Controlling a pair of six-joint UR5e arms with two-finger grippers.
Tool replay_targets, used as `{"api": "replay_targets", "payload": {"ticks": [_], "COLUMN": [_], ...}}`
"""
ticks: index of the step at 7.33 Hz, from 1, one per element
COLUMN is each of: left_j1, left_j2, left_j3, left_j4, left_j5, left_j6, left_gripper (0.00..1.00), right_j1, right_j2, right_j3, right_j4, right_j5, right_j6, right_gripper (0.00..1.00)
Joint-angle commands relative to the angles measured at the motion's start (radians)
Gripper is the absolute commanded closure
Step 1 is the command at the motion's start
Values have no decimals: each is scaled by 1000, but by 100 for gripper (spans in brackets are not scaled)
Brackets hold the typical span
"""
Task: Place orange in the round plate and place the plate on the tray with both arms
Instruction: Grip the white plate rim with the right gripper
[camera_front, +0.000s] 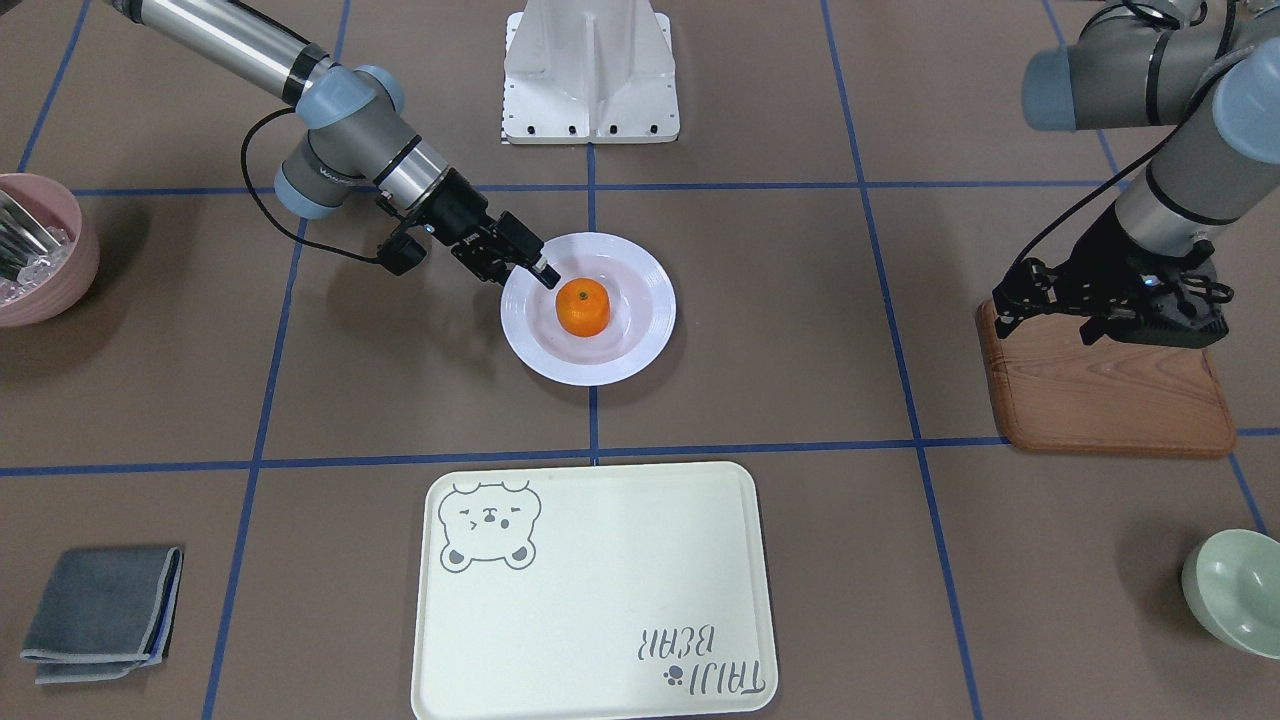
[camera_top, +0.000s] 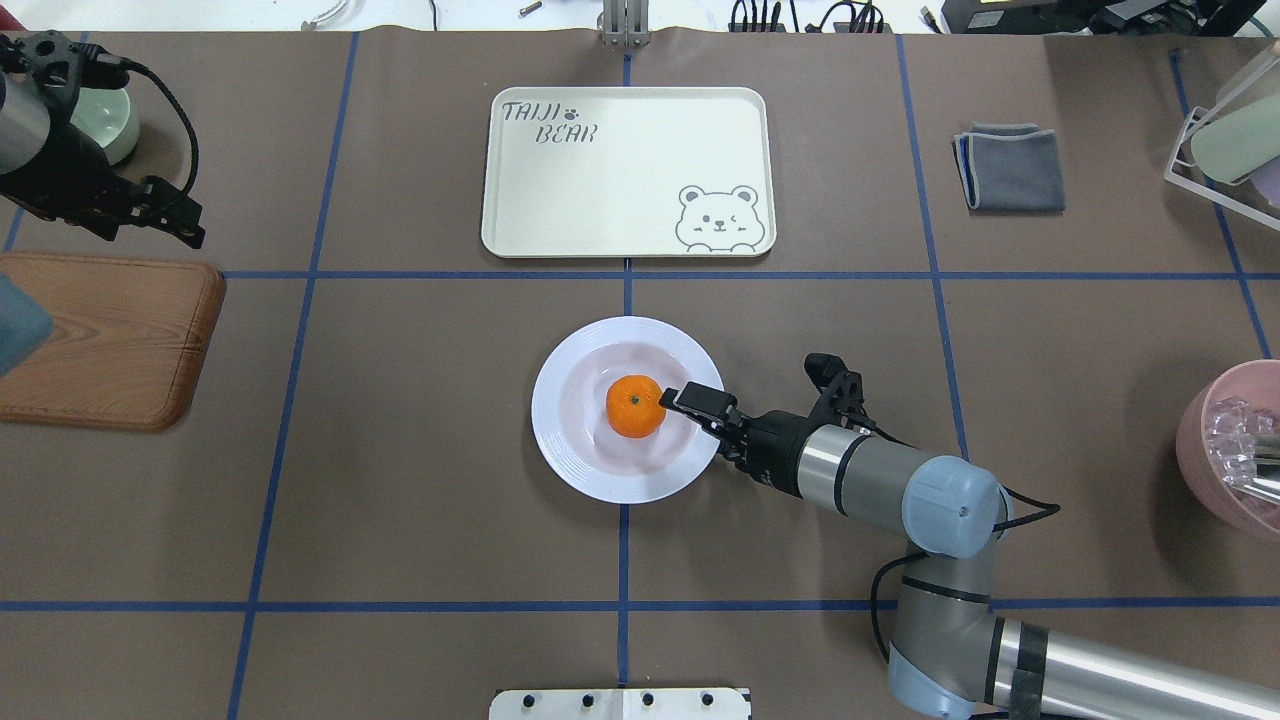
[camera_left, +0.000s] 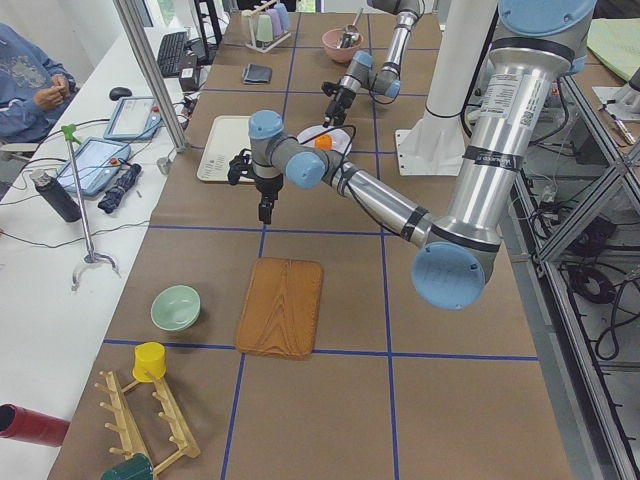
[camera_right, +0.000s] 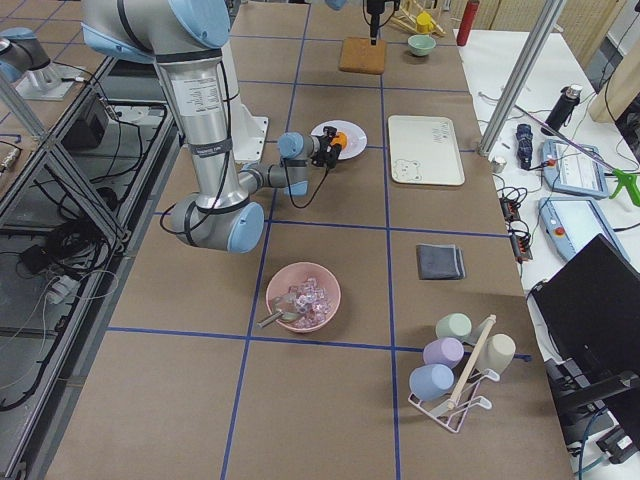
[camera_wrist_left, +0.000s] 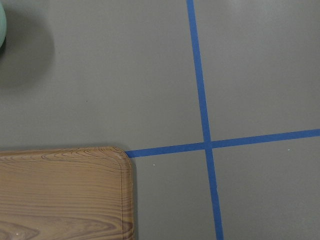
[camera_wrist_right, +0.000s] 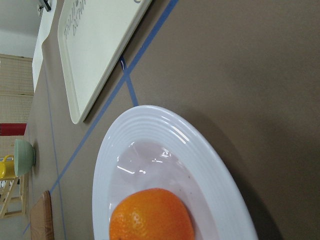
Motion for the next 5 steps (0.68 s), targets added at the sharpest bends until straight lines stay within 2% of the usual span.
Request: {"api": "replay_targets", "payload": {"ticks": [1, 3, 4, 5], "left_j1": [0, 0, 0, 0], "left_j2": [0, 0, 0, 0], "left_j3": [-2, -4, -5, -5], "left_j4": [0, 0, 0, 0], "left_j5": [0, 0, 0, 0], "left_j6": [-4, -8, -8, -8], "left_gripper": [3, 3, 3, 3], "right_j1": [-1, 0, 0, 2], "right_j2": [5, 5, 5, 12], "right_j3": [-6, 5, 6, 12], "right_j4": [0, 2, 3, 2], "right_j5": [-2, -2, -2, -2], "right_j6": [1, 32, 34, 34], "right_gripper": [40, 79, 89, 91]}}
